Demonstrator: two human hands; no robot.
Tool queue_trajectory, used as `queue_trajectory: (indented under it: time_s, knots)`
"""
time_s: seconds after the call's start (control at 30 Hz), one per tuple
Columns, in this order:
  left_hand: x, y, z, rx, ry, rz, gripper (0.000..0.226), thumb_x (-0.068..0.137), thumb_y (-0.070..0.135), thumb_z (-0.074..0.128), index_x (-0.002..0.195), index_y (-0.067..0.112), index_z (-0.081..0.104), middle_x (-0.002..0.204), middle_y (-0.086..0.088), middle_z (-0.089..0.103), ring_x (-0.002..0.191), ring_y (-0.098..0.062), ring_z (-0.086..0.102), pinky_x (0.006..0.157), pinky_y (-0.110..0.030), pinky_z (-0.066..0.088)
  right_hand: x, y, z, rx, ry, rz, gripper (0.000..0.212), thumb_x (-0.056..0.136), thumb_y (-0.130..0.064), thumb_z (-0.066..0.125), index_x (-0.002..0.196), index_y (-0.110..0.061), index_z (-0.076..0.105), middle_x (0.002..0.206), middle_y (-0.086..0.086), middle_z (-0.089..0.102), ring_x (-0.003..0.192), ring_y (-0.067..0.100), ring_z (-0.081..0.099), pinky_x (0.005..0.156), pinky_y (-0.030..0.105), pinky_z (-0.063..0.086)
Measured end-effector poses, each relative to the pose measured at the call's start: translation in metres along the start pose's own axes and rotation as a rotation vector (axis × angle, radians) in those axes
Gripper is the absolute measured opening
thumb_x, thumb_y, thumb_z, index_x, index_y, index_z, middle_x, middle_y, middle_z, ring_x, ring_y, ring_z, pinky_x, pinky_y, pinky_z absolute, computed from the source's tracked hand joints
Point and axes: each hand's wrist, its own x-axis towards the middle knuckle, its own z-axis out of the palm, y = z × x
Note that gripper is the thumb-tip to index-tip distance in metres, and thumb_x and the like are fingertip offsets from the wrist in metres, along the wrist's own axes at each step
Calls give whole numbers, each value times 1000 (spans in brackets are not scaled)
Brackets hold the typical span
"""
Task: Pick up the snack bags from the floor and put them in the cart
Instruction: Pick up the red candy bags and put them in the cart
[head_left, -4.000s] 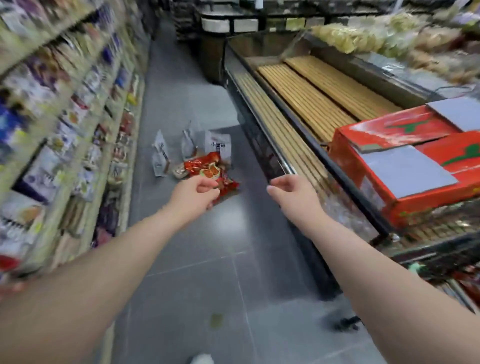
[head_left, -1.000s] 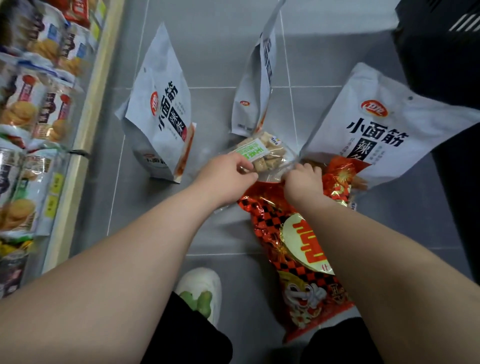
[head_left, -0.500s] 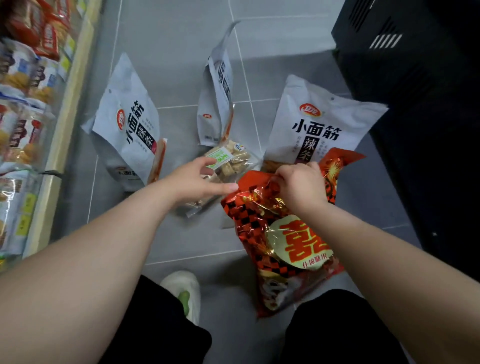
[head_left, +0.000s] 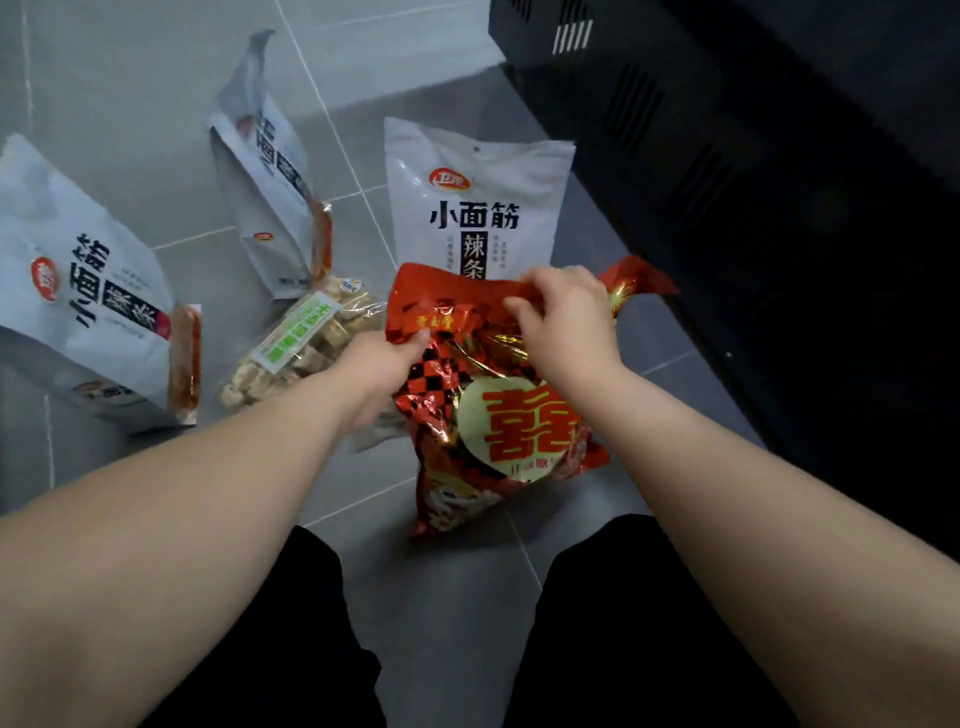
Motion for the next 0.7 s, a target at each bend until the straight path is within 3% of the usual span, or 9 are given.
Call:
queue_trajectory:
  time_s: [0.07, 0.13, 0.23, 0.33, 0.37, 0.43, 0.5, 0.57, 0.7]
  knots:
    - [6, 4, 2, -78, 50, -54, 28, 93, 31, 56, 112, 10, 60, 89, 3, 65, 79, -13, 61, 73, -29, 46, -13, 8, 0, 51, 183, 71, 43, 86, -30, 64, 124, -15, 53, 126, 5, 53, 125, 24, 40, 108, 35, 30]
    - [11, 6, 3, -106, 46, -81, 25, 95, 33, 53, 109, 13, 60, 86, 3, 66, 78, -14, 63, 63, -29, 47, -27, 25, 4, 122, 228, 263, 62, 85, -32, 64, 137, -13, 38, 143, 7, 38, 136, 24, 27, 114, 35, 21]
    - [12, 5, 7, -76, 37, -86, 26, 95, 36, 50, 107, 16, 61, 87, 1, 68, 84, -19, 65, 70, -36, 50, -32, 65, 22, 394, 14, 724, 94, 81, -45, 68, 150, -11, 12, 157, 11, 17, 145, 29, 14, 118, 42, 15]
    - [12, 2, 7, -41, 22, -71, 27, 95, 36, 50, 110, 15, 59, 91, 1, 68, 84, -17, 63, 73, -36, 47, -23, 89, 36, 777, -174, 949, 118, 71, -52, 76, 151, -23, -7, 157, 10, 21, 141, 33, 28, 113, 54, 26]
    - [11, 1, 6, -31, 12, -71, 25, 95, 36, 50, 107, 16, 59, 92, 1, 68, 85, -17, 63, 76, -36, 47, -19, 93, 38, 875, -219, 961, 118, 69, -48, 78, 150, -25, -5, 153, 9, 30, 135, 33, 38, 110, 55, 31]
    - [11, -2, 2, -19, -5, -76, 21, 95, 35, 50, 104, 18, 59, 94, 1, 68, 89, -19, 64, 79, -37, 48, -12, 95, 45, 1014, -311, 946, 103, 68, -38, 82, 148, -21, 19, 134, 8, 55, 113, 29, 59, 100, 51, 44]
    - [13, -6, -7, -15, 14, -84, 29, 94, 37, 52, 113, 16, 58, 101, -1, 69, 98, -22, 64, 88, -42, 49, -8, 88, 52, 1063, -409, 916, 84, 64, -37, 84, 135, -14, 45, 116, 9, 69, 98, 28, 68, 92, 48, 52]
    - [14, -11, -18, 3, 57, -93, 33, 92, 40, 55, 114, 17, 59, 107, -2, 69, 104, -24, 63, 98, -46, 46, -9, 83, 64, 1076, -461, 891, 84, 58, -41, 86, 129, -13, 52, 108, 9, 72, 94, 29, 71, 90, 49, 53]
    - [15, -14, -33, -30, 152, -85, 28, 93, 40, 54, 106, 16, 59, 91, 0, 68, 82, -19, 65, 71, -33, 51, -18, 75, 74, 1041, -492, 777, 80, 62, -38, 85, 131, -18, 51, 112, 3, 71, 96, 22, 69, 84, 37, 54]
